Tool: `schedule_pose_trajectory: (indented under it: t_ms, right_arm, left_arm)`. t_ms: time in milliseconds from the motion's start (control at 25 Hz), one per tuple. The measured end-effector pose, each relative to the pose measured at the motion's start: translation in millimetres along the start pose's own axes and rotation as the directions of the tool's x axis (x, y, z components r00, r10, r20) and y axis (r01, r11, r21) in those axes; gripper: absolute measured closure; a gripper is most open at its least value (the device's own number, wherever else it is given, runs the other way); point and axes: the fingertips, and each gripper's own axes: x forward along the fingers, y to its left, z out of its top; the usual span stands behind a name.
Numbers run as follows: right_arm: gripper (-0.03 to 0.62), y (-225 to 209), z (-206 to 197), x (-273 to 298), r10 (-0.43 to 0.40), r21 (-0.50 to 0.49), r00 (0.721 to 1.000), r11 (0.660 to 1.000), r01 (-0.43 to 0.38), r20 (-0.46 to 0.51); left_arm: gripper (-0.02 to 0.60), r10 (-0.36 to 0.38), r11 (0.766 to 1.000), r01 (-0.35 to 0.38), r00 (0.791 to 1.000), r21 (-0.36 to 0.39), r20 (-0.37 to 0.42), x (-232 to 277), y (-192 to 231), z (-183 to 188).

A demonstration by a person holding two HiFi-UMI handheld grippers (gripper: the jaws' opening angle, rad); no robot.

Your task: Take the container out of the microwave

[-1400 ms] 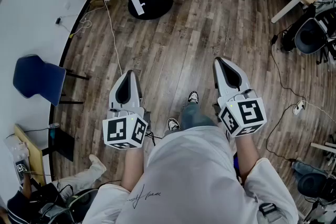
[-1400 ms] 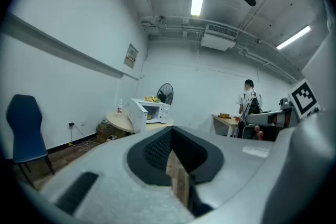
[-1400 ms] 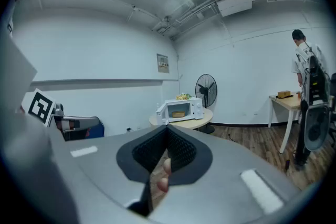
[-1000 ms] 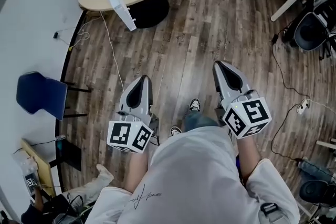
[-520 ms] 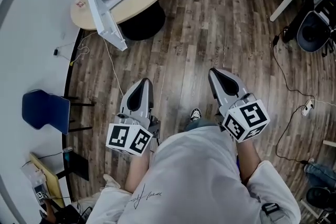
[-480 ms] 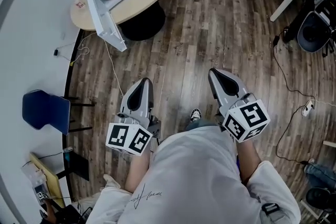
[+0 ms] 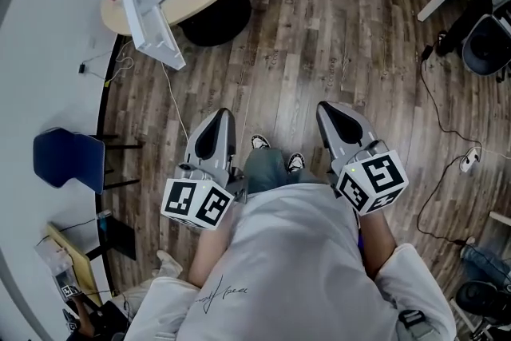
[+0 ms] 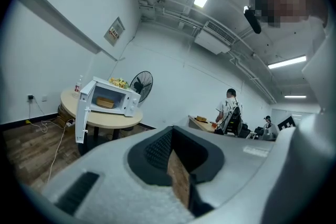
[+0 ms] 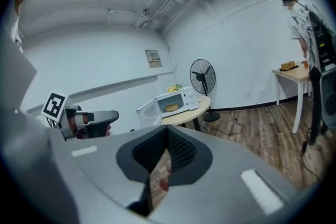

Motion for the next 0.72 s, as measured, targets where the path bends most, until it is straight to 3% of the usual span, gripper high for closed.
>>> schedule_pose_trajectory:
  t_ms: [160, 360, 600, 720]
  right_arm:
    - [0.583, 2, -9, 17, 0.012, -0.012, 0.999, 1.0, -0.013, -0.038]
    - [0.583, -15, -3, 49, -0.022, -0.039, 0.998, 0.999, 0.02, -0.064]
    - [0.582, -26, 20, 113, -0.017, -0.062, 0.997, 0.998, 0.013, -0.07]
    - [0.582, -37, 33, 144, -0.016, -0.067, 0.996, 0.998, 0.01, -0.09]
  left_arm:
    - [0.578, -0.001, 0.999, 0.001, 1.0, -0.037, -0.012, 15, 13, -6]
    - [0.577, -0.061, 0.996, 0.059, 0.998, -0.074, -0.018, 50, 28, -6]
    - [0.577, -0.03, 0.998, 0.03, 1.0, -0.063, 0.009, 91, 67, 20]
    - [0.577, -0.022, 1.0, 0.023, 0.998, -0.016, 0.053, 112, 78, 41]
